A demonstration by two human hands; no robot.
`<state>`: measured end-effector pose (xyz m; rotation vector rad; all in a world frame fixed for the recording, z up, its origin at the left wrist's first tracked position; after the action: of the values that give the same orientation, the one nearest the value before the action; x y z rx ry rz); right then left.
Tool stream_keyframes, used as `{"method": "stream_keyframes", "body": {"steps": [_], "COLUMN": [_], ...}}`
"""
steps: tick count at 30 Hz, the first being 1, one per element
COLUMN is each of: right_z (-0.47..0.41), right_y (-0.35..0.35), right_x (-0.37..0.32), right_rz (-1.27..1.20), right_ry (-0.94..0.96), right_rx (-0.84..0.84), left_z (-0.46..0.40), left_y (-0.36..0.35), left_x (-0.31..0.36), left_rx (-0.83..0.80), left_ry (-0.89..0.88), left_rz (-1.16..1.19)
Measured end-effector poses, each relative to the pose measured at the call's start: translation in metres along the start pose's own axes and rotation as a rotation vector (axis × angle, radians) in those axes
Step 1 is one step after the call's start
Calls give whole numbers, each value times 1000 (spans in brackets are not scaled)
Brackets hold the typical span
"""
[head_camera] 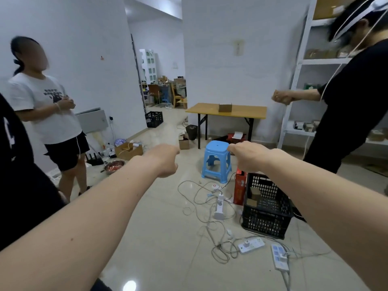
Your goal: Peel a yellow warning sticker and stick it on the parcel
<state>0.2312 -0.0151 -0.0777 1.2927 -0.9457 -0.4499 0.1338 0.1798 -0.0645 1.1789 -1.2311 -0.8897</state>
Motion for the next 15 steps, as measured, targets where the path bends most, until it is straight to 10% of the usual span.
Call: {"method": "stream_keyframes", "body": {"steps": [15], "right_z": [-219], "right_y": [-23], "right_x": [71], "right_rz": [-63], "right_ry": [25], "right_rx": [28], "left_z": [-221], "left_y": [8], "left_x": [-32], "left_rx": [34], "left_ry": [31], "left_rz": [61]}}
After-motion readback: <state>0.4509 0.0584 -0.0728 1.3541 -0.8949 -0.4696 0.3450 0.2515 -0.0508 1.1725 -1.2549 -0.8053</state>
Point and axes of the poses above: each hand's wrist, its own z-axis away from the middle knuckle, its own y-axis out of the back of the hand, x = y × z, the point moved 5 cm from there along -z, towards the middle knuckle, and after that the axes turned 15 degrees about z, right-handed, at the moved point
